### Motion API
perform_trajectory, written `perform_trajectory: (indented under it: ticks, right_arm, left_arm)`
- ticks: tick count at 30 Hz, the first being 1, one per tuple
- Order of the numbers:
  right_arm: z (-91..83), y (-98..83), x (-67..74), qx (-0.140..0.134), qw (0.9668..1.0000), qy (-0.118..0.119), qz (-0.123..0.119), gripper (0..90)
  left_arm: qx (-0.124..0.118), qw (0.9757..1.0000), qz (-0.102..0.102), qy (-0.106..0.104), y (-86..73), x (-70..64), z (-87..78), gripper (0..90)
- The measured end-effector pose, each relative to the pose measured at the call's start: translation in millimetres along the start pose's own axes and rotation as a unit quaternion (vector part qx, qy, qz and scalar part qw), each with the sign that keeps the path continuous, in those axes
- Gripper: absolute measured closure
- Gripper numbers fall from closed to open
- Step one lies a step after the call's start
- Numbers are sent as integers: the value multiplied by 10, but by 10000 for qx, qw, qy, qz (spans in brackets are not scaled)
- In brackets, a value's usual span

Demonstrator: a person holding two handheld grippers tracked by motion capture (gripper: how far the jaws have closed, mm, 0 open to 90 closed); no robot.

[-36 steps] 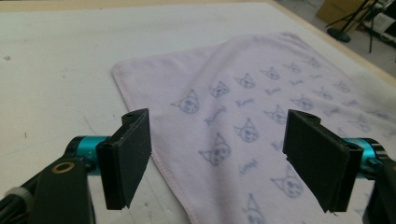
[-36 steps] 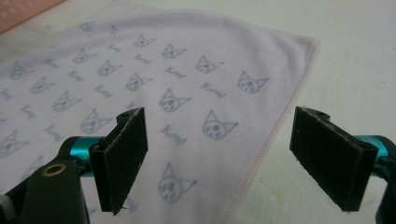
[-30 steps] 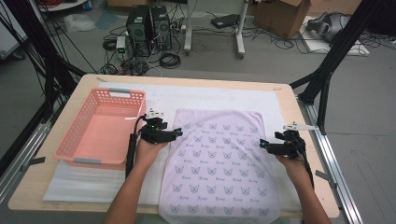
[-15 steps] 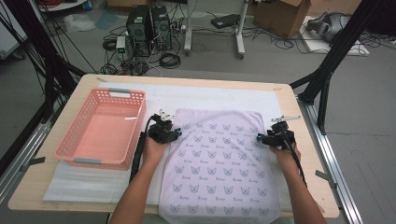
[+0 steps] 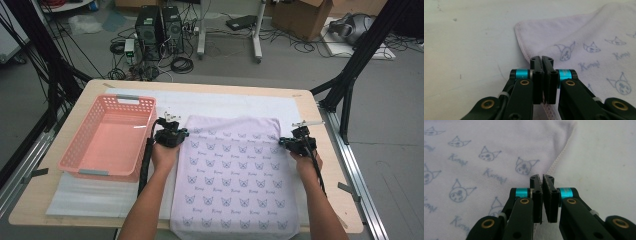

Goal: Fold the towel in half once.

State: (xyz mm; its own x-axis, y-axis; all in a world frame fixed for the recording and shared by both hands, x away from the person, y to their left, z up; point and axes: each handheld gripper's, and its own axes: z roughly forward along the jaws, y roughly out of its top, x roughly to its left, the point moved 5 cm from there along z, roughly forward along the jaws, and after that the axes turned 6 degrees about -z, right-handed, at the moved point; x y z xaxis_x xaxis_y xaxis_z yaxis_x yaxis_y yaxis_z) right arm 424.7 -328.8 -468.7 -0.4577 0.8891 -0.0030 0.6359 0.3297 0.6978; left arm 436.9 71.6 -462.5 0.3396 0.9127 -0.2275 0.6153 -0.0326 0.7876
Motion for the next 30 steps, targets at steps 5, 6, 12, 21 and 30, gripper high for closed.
perform_trajectory:
  ticks: [5,6,12,21,30]
  right_arm:
    - [-85,83,-15,-216,9997,48,106,864]
    - [-109,81,-1,-225,9997,57,77,864]
    - [-305,35,68,-463,9987,200,34,859]
    - [-641,-185,183,-681,9973,253,102,857]
    - [-884,-501,399,-724,9968,312,94,854]
  left_arm:
    - [1,10000,5,-97,36,4,-39,871]
    - [-17,9999,-6,-151,45,-6,-66,871]
    - [-137,9988,64,-472,92,-99,-247,870]
    - [-89,9964,255,-804,4,-246,-587,870]
    - [-139,9949,106,-989,-387,-299,-872,869]
